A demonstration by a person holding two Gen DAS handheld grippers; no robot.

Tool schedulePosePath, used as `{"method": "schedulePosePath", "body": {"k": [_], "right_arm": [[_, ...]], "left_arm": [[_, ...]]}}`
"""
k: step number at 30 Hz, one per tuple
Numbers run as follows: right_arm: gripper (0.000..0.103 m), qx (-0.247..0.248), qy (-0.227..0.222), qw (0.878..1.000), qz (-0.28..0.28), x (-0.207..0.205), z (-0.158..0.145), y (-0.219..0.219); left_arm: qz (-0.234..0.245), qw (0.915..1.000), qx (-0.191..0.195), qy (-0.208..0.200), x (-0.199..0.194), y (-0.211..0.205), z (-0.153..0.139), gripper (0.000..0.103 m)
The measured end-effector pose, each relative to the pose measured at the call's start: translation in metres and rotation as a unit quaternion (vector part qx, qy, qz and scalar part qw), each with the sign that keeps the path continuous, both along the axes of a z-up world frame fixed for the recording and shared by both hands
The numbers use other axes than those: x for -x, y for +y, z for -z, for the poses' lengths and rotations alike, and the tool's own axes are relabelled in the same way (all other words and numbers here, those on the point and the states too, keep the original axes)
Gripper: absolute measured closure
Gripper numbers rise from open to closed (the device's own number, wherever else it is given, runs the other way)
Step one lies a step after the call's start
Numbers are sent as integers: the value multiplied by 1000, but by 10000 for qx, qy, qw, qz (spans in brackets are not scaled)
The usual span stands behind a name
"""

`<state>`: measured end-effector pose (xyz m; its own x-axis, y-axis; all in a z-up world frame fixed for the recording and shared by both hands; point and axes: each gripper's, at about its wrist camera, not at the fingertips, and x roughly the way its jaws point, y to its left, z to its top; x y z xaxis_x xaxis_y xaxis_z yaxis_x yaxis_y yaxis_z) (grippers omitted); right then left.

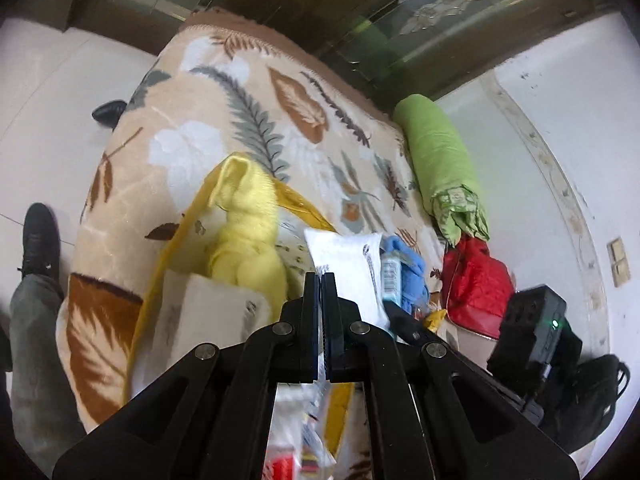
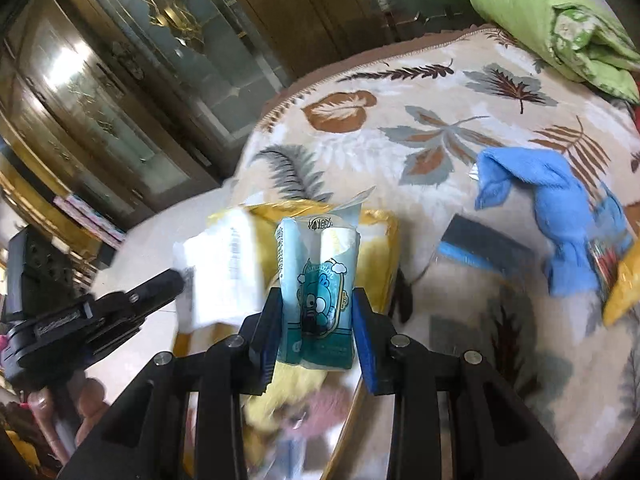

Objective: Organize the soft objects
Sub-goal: 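Carry the white sachet and teal tissue pack into the tray and release both, then grasp the black-and-blue card pack with the left tool while the right grasps the yellow snack packet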

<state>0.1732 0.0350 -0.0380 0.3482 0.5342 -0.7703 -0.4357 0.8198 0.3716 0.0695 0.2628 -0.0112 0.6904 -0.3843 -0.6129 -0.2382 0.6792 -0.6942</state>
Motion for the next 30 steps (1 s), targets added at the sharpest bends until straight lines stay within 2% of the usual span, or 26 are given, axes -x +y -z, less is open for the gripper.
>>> {"method": "schedulePosePath", "body": {"k": [4,6,9,12,13,15,16,17,19,21,24,27,30], "right_arm": [[70,212,142,9997,16,-17,18,10],[69,394,34,9992,33,-17,21,14],[64,284,100,9995,45,-19,26,15],[57,113,89,9999,51,-20,23,12],[53,29,81,10000,33,-19,21,10],[47,-119,10,9999,31,-14,14,4],[44,-174,-12,9998,46,-11,10,1],[43,-262,-24,9997,21,-6,5,-5],[43,-368,-115,9993,23,2,-4,-14],[43,-460,-125,9988,105,14,-12,-30],[43,-690,35,9973,240,30,-16,-63],[43,-577,35,9973,447,41,-13,-100],[43,-392,32,9967,712,45,-5,-138]], "left_arm": [[-42,9999,-80,135,-8,0,15,103],[34,9996,-245,168,-12,-6,17,103],[5,9987,-484,180,-15,-12,17,103],[19,9999,-157,2,-11,-9,18,102],[33,9999,-84,-56,-11,-8,17,99],[20,9997,-95,-202,-6,-7,11,75],[-52,9994,-161,-311,-2,-7,6,48],[-135,9988,-187,-422,3,-7,2,32],[-258,9968,-225,-723,14,-9,-8,30],[-189,9958,-292,-847,22,-17,-18,30],[-123,9922,-694,-1030,35,-41,-37,30],[264,9890,-945,-1105,39,-79,-50,30],[712,9862,-1167,-931,30,-121,-48,30]]}}
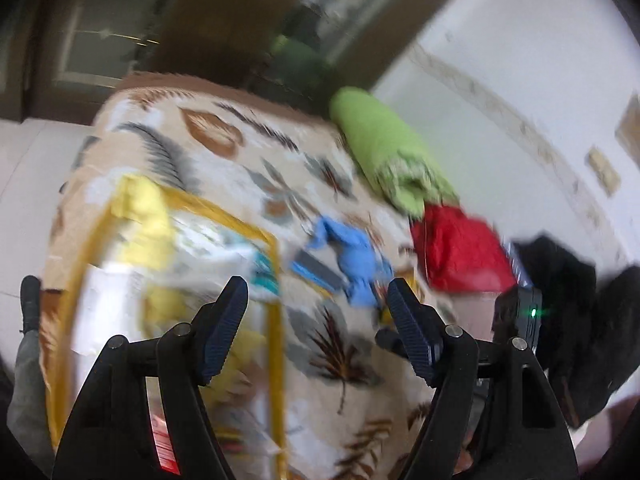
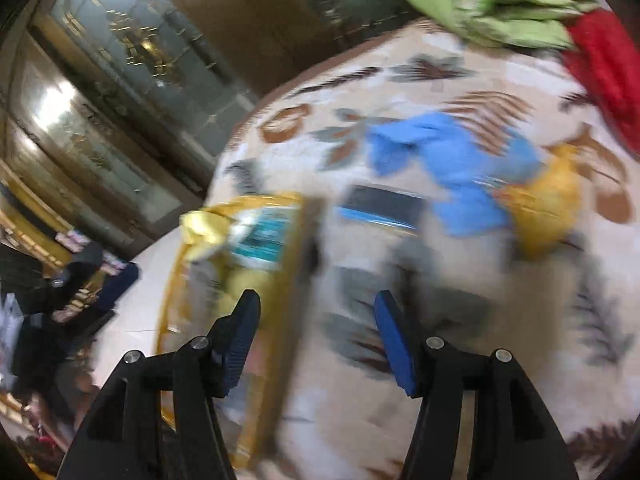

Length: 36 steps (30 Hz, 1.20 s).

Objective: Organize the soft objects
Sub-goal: 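Grasp the black-and-blue card pack with the left tool while the right grasps the yellow snack packet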

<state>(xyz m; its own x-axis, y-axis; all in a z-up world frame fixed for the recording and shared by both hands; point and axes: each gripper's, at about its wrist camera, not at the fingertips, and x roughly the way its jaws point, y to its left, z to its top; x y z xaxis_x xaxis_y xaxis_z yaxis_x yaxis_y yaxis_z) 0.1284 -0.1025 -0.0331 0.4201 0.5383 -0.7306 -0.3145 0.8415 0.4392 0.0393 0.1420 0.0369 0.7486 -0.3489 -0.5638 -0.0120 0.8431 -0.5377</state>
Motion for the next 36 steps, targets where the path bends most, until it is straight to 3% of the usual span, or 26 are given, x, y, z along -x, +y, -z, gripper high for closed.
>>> {"method": "schedulePosePath", "body": {"k": [6,12,18,23,29,32,34,36], "right_arm": [[43,-186,117,9974,691,-8,5,-64],[43,-549,340,9911,1163,-32,14,-97],[43,-931,770,9732,1958,-67,33,-123],[43,-1157,1021,9639,2169,-89,48,-127],[43,-1191,1169,9599,2253,-93,57,-124],[43,-1169,1207,9599,2246,-94,60,-121],[43,-1154,1222,9598,2249,-95,60,-119],[43,-1241,1317,9575,2245,-95,60,-117]], "left_arm": [[135,9957,-101,914,-34,-46,31,30],[235,9915,52,1278,-60,-67,46,30],[6,9871,114,1598,-93,-70,54,30],[-218,9837,109,1781,-125,-72,65,30],[-695,9687,-360,2355,-163,-80,95,30],[-728,9658,-1009,2275,-173,-92,97,30],[-754,9584,-1332,2408,-180,-99,103,30],[-688,9567,-1600,2332,-183,-105,106,30]]}}
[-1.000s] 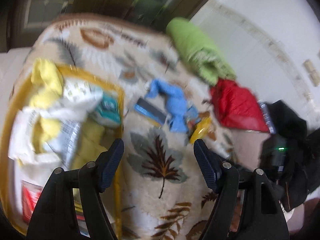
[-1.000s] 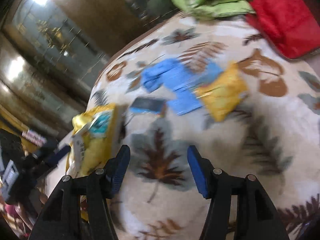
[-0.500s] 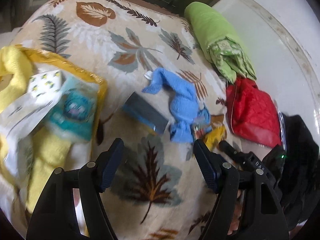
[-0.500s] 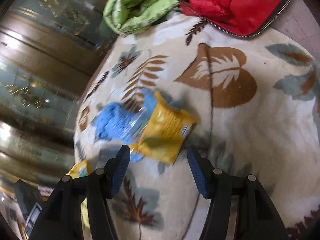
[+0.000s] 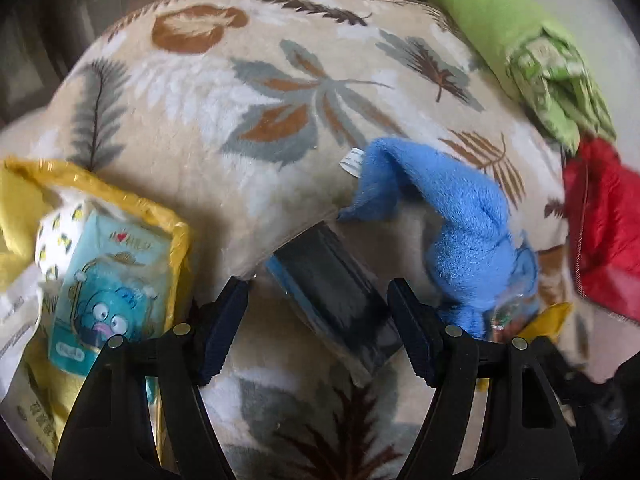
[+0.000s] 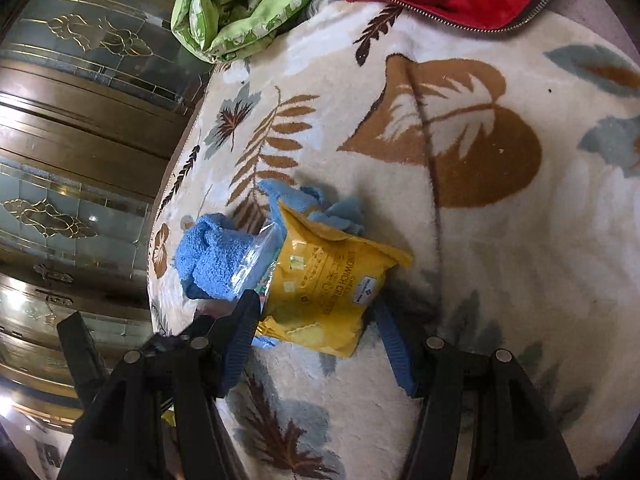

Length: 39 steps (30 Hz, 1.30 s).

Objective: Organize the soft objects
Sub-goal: 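Grasp the black-and-blue card pack with the left tool while the right grasps the yellow snack packet, then carry the card pack and yellow packet into the tray and release both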

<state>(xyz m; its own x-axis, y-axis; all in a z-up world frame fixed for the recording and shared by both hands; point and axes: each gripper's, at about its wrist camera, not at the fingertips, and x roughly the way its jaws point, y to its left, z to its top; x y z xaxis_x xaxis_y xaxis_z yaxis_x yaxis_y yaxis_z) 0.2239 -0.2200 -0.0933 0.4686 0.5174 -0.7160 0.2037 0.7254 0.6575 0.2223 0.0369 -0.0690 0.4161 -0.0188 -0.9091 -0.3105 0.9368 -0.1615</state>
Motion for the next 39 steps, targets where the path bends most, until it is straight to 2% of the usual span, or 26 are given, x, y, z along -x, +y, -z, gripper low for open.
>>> {"method": "schedulePosePath", "body": {"k": [3,4,5,7,8,10,12,13,16,18,20,24,28,30,32,35,39], "right_arm": [[42,97,27,9999,10,-2,1,3],[42,108,38,9999,24,-2,0,4],[44,171,8,9999,22,0,-2,4],[44,377,-102,9992,-23,1,-7,3],[46,305,-111,9995,-54,0,-6,1],[51,124,-38,9999,-106,-3,-1,-4],[54,180,-91,9997,-169,-2,-2,-8],[54,192,-123,9995,-209,-1,-3,-8],[51,16,-130,9998,-175,-3,1,-9],[51,-68,-99,9999,-79,-5,4,-10],[52,-97,-114,9999,-17,-3,5,-10],[58,-190,-147,9997,86,6,3,-13],[58,-400,-415,9983,-25,24,-8,-16],[58,-268,-483,9985,-20,38,-19,-15],[58,-299,-580,9977,-207,54,-29,-8],[58,-278,-748,9938,-769,76,-44,16],[58,-12,-1097,9788,-1731,111,-63,65]], "left_arm": [[417,9990,-167,78,-3,-9,5,30],[420,9989,-214,34,-2,-9,5,35],[389,9988,-305,18,0,-8,5,48],[397,9985,-390,6,1,-4,5,59],[414,9986,-324,-23,3,-1,4,66],[434,9990,-76,-2,2,4,4,69],[385,9985,401,-4,9,13,6,73],[360,9982,477,-20,11,11,6,75],[459,9944,915,-258,29,14,0,75],[550,9931,952,-417,45,12,-11,75],[682,9870,1332,-585,58,12,-21,75],[1058,9816,1318,-885,85,3,-42,75],[1318,9700,1655,-1202,119,10,-58,75],[1328,9669,1742,-1311,133,19,-67,75],[1284,9647,1816,-1412,147,28,-74,75],[1149,9636,1789,-1622,172,50,-87,75],[936,9649,1661,-1808,205,80,-101,75]]}}
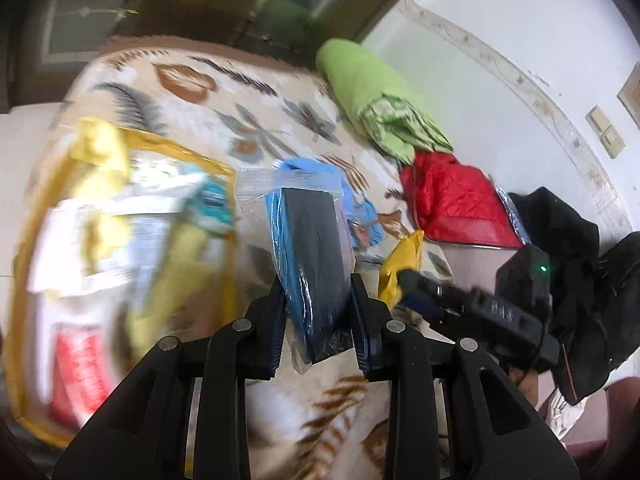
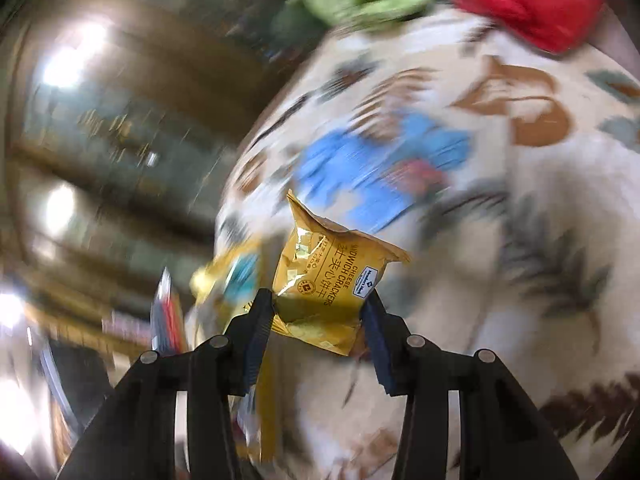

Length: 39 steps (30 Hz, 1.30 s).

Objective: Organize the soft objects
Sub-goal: 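Carry the card pack and yellow packet into the tray and release both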

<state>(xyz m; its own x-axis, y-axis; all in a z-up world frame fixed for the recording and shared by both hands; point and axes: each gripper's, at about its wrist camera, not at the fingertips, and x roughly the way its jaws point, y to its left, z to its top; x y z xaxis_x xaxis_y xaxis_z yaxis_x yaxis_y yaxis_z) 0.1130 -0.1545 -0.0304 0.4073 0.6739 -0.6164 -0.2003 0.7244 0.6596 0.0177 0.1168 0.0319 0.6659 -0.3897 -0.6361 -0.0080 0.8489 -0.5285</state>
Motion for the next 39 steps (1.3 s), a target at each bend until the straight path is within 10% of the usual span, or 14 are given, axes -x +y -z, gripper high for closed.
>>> {"method": "schedulePosePath", "body": {"k": [11,24,30,39], "right_arm": [[58,880,-352,9800,-1752,40,-3,134],[58,1467,-259,9654,-2143,34,27,179],[53,1285,-270,9689,-2097,36,29,176],[38,890,-390,9773,-1884,46,11,159]], "left_arm": [[-466,9988,-180,5,47,85,-9,75],[-95,9947,-564,858,-4,88,38,75],[65,9976,55,685,-16,92,59,74],[-463,9987,174,100,19,110,38,33]]}}
